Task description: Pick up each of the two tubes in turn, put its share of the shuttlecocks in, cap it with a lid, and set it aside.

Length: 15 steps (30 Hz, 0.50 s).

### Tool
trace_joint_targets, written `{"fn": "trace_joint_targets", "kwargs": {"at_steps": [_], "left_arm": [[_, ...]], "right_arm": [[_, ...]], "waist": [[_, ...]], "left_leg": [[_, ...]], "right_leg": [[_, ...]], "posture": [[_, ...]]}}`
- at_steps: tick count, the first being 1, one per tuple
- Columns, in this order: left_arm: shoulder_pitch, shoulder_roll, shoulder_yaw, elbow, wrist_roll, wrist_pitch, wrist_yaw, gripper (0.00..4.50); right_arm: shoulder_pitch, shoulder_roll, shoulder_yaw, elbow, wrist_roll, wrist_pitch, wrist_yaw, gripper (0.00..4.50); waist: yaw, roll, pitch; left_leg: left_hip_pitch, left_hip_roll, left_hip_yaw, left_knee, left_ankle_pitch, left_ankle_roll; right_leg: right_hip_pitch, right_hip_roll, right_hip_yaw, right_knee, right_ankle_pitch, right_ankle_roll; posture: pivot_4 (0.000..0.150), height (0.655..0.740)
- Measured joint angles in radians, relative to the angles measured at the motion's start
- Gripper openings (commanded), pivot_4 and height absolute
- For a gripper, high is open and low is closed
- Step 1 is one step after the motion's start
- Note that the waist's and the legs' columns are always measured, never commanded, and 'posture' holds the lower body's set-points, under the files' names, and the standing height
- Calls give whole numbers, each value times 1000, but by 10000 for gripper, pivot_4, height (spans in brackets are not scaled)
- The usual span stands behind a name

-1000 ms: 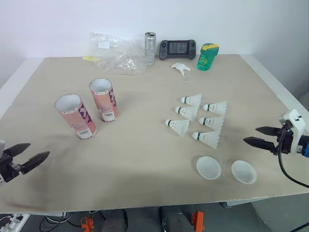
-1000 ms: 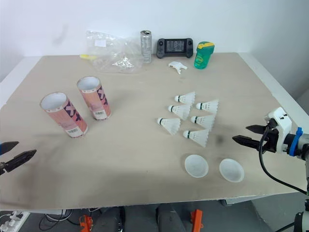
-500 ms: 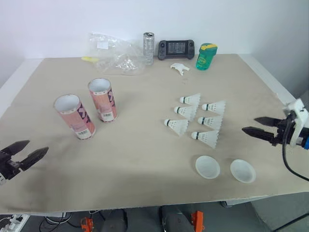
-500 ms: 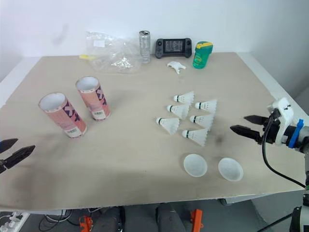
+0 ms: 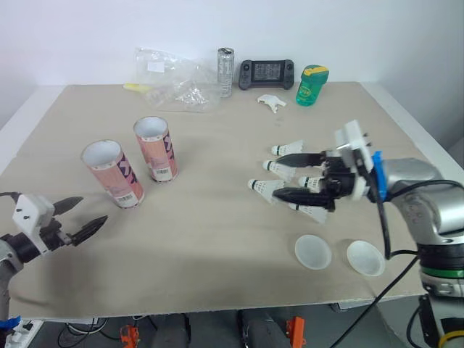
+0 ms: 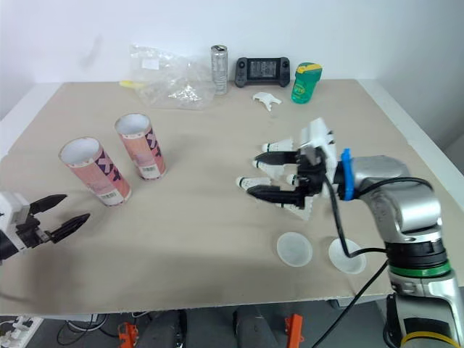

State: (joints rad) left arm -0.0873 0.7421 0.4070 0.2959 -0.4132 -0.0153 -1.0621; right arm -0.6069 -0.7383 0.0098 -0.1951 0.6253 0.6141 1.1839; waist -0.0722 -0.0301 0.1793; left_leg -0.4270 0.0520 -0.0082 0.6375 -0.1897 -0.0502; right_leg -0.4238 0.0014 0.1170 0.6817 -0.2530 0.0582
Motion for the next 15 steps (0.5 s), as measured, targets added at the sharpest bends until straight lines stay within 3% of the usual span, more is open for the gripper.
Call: {"fn": "trace_joint_targets", "kwargs": {"at_steps": [15], "left_arm": [[-319, -95, -137, 358, 71, -110, -15, 44179]], "right_arm": [[47, 77, 12, -209, 61, 72, -158, 44715]], "waist": [[7, 0, 0]], "left_leg": [[-1, 0, -4, 1, 0, 0]], "right_leg": [[1, 2, -2, 1, 0, 0]], "posture": [[1500, 7236]]}}
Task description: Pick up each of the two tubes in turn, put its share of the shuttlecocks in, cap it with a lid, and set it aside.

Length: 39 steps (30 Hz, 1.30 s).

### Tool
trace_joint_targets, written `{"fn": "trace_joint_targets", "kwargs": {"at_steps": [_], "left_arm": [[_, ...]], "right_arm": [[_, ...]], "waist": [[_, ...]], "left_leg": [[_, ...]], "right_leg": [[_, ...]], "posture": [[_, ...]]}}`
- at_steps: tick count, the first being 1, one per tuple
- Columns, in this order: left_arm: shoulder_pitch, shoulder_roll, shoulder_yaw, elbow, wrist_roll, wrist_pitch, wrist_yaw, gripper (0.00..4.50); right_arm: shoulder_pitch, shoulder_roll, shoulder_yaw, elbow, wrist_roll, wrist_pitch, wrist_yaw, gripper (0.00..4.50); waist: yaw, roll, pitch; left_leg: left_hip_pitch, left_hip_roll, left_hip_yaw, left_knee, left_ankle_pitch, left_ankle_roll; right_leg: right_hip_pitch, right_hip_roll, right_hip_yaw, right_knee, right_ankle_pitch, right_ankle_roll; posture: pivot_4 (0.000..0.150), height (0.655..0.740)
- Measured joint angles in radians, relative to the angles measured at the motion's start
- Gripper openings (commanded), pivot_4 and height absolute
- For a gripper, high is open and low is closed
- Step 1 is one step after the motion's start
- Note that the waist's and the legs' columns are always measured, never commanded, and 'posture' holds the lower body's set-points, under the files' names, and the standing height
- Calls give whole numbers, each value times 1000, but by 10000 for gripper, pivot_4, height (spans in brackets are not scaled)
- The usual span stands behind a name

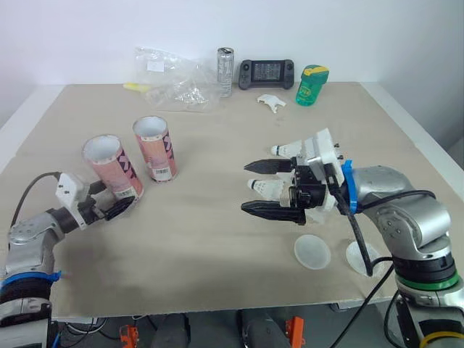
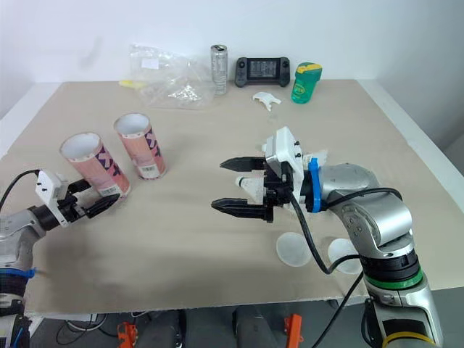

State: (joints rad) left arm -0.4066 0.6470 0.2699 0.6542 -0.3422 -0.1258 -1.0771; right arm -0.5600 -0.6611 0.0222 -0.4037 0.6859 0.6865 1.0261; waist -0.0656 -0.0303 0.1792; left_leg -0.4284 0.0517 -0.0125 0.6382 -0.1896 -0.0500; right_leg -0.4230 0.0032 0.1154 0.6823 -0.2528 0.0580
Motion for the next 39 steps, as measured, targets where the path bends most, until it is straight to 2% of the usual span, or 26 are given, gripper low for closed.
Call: {"fn": "trace_joint_targets", "kwargs": {"at_steps": [7, 13, 14, 17, 25, 31, 39], "left_arm": [[-118, -38, -30, 115, 12, -29, 2, 44179], [-131, -38, -30, 163, 11, -43, -1, 44179], [-132, -38, -30, 163, 10, -43, -2, 38882], [-131, -39, -26, 162, 6, -47, -1, 28790], [-101, -44, -26, 118, -8, -53, -1, 28790], [-30, -21, -43, -34, -11, 3, -33, 28790], [81, 202, -176, -446, -12, 218, -247, 28790]], "right_arm": [[13, -4, -1, -53, 23, 25, -49, 44715], [37, -18, -3, -74, 35, 33, -70, 44715], [37, -19, -3, -74, 36, 34, -72, 45000], [37, -23, -3, -78, 38, 34, -73, 45000], [37, -25, -3, -77, 38, 34, -70, 45000], [40, -74, -17, -64, 34, 34, -66, 45000], [260, -250, -206, -65, 44, 59, -45, 45000]], "waist": [[5, 0, 0], [5, 0, 0], [5, 0, 0], [6, 0, 0], [6, 0, 0], [9, 0, 0], [21, 0, 0]], "left_leg": [[-2, 0, -4, 1, 0, 0], [-3, 1, -7, 1, 0, 0], [-3, 1, -7, 1, 0, 0], [-3, 1, -7, 1, 0, 0], [-2, 1, -8, 1, 1, 1], [-3, 1, -8, 1, 1, 1], [-2, 1, -7, 0, 1, 1]], "right_leg": [[0, 3, -1, 0, 0, 0], [0, 4, -3, 0, 0, 0], [0, 4, -3, 0, 0, 0], [1, 4, -3, 0, 0, -1], [1, 4, -3, 0, 0, -1], [0, 4, -3, 0, 0, -1], [0, 3, -4, 0, -3, -3]], "posture": [[1500, 7236], [1500, 7236], [1500, 7236], [1500, 7236], [1500, 7236], [1500, 7236], [1500, 7236]]}}
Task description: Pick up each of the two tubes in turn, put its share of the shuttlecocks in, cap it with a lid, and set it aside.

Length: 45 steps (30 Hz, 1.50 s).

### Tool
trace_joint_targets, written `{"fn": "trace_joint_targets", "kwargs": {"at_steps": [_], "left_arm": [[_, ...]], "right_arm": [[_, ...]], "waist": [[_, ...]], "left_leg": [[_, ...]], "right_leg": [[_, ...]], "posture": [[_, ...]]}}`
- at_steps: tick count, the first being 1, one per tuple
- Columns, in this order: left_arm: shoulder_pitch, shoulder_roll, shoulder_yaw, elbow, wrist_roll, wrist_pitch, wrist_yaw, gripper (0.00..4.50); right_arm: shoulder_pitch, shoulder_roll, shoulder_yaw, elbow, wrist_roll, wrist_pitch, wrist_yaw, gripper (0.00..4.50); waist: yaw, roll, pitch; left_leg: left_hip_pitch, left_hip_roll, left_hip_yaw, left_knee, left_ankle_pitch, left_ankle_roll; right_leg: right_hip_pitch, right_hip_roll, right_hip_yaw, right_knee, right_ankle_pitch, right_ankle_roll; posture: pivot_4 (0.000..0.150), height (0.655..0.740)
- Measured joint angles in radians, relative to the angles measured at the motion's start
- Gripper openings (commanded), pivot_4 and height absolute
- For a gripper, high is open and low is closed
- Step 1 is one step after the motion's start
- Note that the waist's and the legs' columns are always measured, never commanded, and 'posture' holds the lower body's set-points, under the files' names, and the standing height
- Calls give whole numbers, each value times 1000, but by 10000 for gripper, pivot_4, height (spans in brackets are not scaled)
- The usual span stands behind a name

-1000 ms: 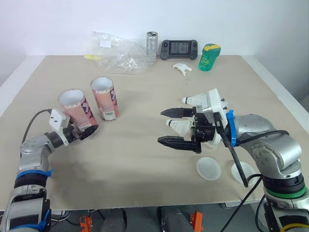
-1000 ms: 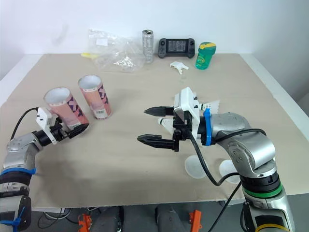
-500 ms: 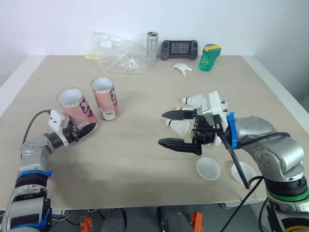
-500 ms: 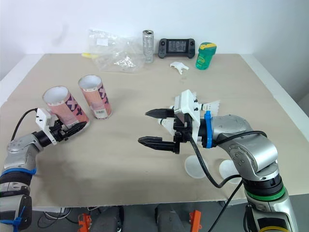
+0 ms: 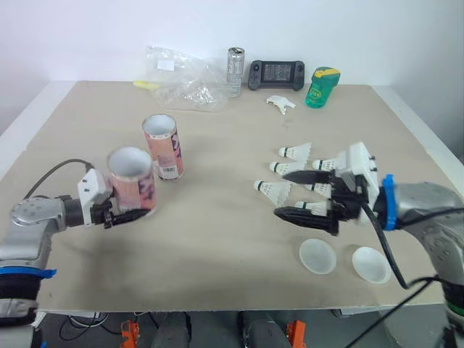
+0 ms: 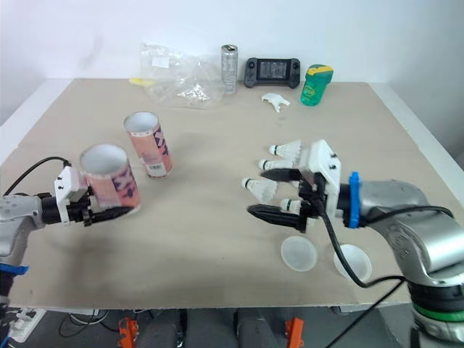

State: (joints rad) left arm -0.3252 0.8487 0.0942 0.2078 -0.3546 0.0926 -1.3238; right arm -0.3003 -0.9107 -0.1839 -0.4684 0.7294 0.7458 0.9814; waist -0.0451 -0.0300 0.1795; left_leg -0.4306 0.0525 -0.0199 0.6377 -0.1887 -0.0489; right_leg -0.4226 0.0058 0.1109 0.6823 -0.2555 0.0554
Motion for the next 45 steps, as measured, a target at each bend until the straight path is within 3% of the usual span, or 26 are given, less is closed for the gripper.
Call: {"fn": "trace_joint_targets", "kwargs": {"at_steps": [7, 17, 24, 30, 35, 39, 41, 45], "left_arm": [[-65, 88, -144, -87, 65, -10, -169, 28790], [-169, 88, -266, -44, 128, -89, -281, 28790], [-221, 87, -321, -1, 127, -101, -289, 28790], [-244, 101, -358, 5, 119, -110, -284, 28790], [-247, 122, -373, -8, 100, -98, -281, 28790], [-257, 135, -386, -36, 63, -50, -285, 28400], [-262, 153, -393, -47, 53, -41, -285, 28400], [-264, 187, -402, -62, 24, -31, -286, 28400]], "right_arm": [[157, -3, -43, 15, -23, -3, -23, 45000], [374, -55, -373, 163, -10, -14, 68, 45000], [409, -25, -305, 209, -89, -71, 56, 45000], [305, 56, -139, 260, -130, -99, 15, 45000], [247, 71, -105, 327, -157, -136, 15, 45000], [228, 102, -58, 378, -179, -167, 16, 32028], [223, 114, -50, 393, -187, -181, 16, 21131], [220, 132, -50, 398, -188, -199, 20, 3868]], "waist": [[-1, 1, 1], [0, 1, 0], [-1, 2, 0], [-2, 2, 0], [-1, 2, 0], [-1, 2, 0], [-1, 2, 0], [-1, 3, 1]], "left_leg": [[1, 1, 1, 1, 1, 1], [1, 0, 0, 1, 1, 1], [3, -1, 1, 3, 1, 2], [4, -1, 1, 3, 2, 2], [4, -1, 0, 2, 1, 2], [3, 0, 0, 0, 1, 2], [3, 0, 0, 0, 1, 2], [3, 0, 0, 0, 1, 2]], "right_leg": [[0, 1, 1, 0, 0, -4], [1, 1, 1, 0, 1, 0], [4, 1, 2, 0, 0, -2], [5, 1, 3, 0, 1, -2], [5, 2, 3, 0, 1, 1], [4, 3, 2, 0, 1, 0], [4, 3, 2, 0, 1, 0], [4, 3, 2, 0, 1, 0]], "posture": [[1500, 7236], [1500, 7236], [1500, 7236], [1500, 7236], [1500, 7236], [1500, 7236], [1500, 7236], [1500, 7236]]}}
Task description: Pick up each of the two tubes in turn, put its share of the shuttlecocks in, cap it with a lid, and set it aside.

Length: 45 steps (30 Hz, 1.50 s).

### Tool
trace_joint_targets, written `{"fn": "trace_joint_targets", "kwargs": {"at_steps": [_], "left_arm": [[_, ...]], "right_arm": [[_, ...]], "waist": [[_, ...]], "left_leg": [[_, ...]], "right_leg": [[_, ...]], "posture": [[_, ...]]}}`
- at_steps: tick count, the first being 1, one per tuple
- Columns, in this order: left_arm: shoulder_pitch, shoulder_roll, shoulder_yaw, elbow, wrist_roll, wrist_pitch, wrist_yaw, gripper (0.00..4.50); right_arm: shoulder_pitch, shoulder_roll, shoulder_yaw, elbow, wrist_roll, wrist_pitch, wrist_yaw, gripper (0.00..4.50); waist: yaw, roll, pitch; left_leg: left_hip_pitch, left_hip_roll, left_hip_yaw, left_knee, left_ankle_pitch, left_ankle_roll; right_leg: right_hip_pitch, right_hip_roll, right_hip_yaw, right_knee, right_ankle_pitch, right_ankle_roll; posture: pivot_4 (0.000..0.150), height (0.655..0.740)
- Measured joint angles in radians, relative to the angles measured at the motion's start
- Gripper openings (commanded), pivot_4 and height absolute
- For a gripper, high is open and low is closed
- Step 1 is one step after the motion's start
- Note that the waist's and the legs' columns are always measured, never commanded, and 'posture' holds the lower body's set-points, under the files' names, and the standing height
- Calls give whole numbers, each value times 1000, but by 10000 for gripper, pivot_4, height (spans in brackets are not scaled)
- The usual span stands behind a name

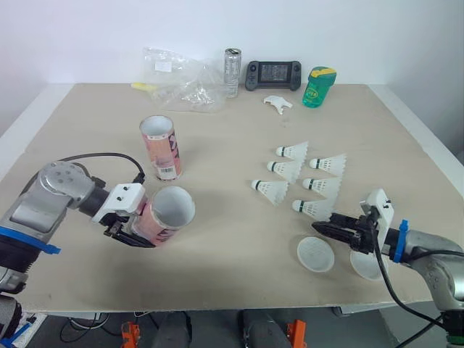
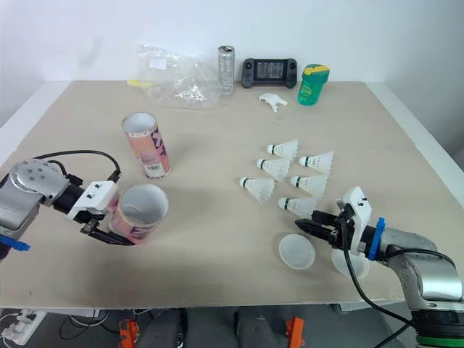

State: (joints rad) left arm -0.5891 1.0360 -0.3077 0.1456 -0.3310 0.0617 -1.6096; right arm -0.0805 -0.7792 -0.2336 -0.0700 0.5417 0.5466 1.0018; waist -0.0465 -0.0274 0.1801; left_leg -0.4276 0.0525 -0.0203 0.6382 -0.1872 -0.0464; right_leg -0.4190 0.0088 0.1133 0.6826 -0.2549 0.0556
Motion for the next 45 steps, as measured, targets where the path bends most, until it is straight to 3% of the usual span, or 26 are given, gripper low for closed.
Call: {"fn": "trace_joint_targets", "kwargs": {"at_steps": [1, 14, 18, 22, 26, 34, 43, 45], "left_arm": [[0, 5, -3, 0, -2, 0, 0, 28400], [-36, 41, -80, 63, -3, -57, -5, 28400], [-39, 42, -96, 88, -2, -63, -6, 28400], [-74, 39, -127, 117, -4, -65, -6, 28400], [-110, 27, -160, 150, -4, -70, -6, 28400], [-135, 30, -193, 158, -26, -77, -7, 28400], [-137, 38, -198, 148, -34, -61, -5, 28400], [-136, 41, -198, 145, -35, -54, -6, 28400]], "right_arm": [[-1, 1, 0, 0, 0, -1, 1, 462], [24, -26, -69, -39, 32, 10, -3, 462], [-1, -88, -154, -137, 93, 30, 5, 462], [-152, -111, -150, -309, 219, 62, 25, 462], [-342, -64, 93, -400, 213, 67, 45, 462], [-655, 66, 493, -326, -36, -23, 121, 462], [-797, 215, 634, -155, -192, -158, 201, 462], [-830, 243, 652, -113, -214, -166, 217, 6672]], "waist": [[0, 0, 0], [0, 1, 0], [0, 1, 1], [-3, 1, 1], [-4, 1, 1], [2, 2, 1], [1, 2, 1], [1, 2, 1]], "left_leg": [[0, 0, 0, 0, 0, 0], [-1, 0, 0, 1, 0, 0], [0, 0, 0, 1, 0, 0], [1, 3, -1, 1, 0, 0], [1, 3, 0, 1, 1, 1], [-5, 3, 0, 1, 1, 1], [-5, 4, -1, 1, 1, 1], [-5, 4, -1, 1, 1, 1]], "right_leg": [[0, 0, 0, 0, 0, 0], [0, 0, 0, 0, 0, 0], [0, 1, 0, 0, 0, 0], [0, 3, -1, 1, 1, -3], [0, 3, 0, 1, 0, -7], [-5, 3, -1, 1, 0, -3], [-6, 3, -3, 2, 0, -4], [-6, 3, -3, 2, 1, -4]], "posture": [[1500, 7236], [1500, 7236], [1500, 7236], [1500, 7236], [1500, 7236], [1500, 7236], [1500, 7236], [1500, 7236]]}}
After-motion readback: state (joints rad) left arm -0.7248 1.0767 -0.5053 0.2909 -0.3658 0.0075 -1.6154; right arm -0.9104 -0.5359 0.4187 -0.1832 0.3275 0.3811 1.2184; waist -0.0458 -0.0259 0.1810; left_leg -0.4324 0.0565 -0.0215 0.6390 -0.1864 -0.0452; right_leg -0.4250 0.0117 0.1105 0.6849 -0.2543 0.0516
